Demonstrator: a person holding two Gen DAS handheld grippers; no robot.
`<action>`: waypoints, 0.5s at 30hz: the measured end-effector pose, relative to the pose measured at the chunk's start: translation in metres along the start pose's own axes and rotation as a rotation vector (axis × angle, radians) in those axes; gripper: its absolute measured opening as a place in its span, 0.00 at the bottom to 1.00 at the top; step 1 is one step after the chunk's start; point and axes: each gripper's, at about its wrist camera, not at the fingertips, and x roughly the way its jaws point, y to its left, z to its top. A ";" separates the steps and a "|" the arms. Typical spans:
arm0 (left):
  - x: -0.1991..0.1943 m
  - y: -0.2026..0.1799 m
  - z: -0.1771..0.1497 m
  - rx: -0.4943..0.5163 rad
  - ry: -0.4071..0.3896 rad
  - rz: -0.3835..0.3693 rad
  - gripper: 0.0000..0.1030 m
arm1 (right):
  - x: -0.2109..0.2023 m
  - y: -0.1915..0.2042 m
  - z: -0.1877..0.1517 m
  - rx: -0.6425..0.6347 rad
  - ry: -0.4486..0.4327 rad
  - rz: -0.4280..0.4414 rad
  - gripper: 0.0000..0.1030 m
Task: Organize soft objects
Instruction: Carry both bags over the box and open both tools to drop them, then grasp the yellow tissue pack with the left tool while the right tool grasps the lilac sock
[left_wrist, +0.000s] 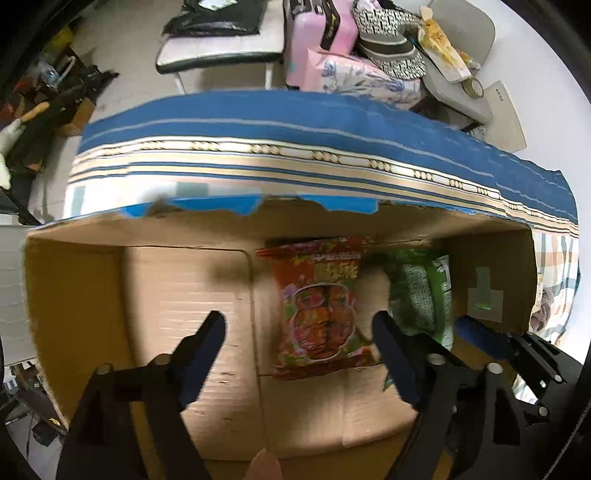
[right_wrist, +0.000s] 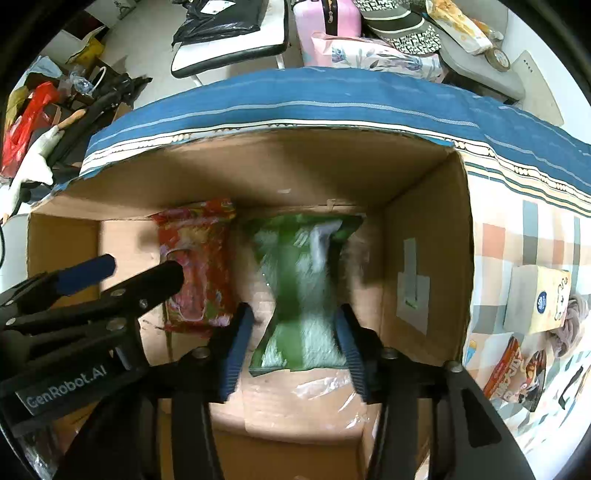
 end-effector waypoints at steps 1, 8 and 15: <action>-0.003 0.002 -0.002 -0.001 -0.008 0.004 0.91 | -0.002 0.002 -0.002 -0.004 -0.004 0.000 0.67; -0.032 0.015 -0.026 -0.022 -0.089 0.055 0.98 | -0.021 0.011 -0.024 -0.035 -0.041 -0.043 1.00; -0.057 0.025 -0.055 -0.047 -0.157 0.076 0.99 | -0.043 0.015 -0.057 -0.045 -0.086 -0.076 1.00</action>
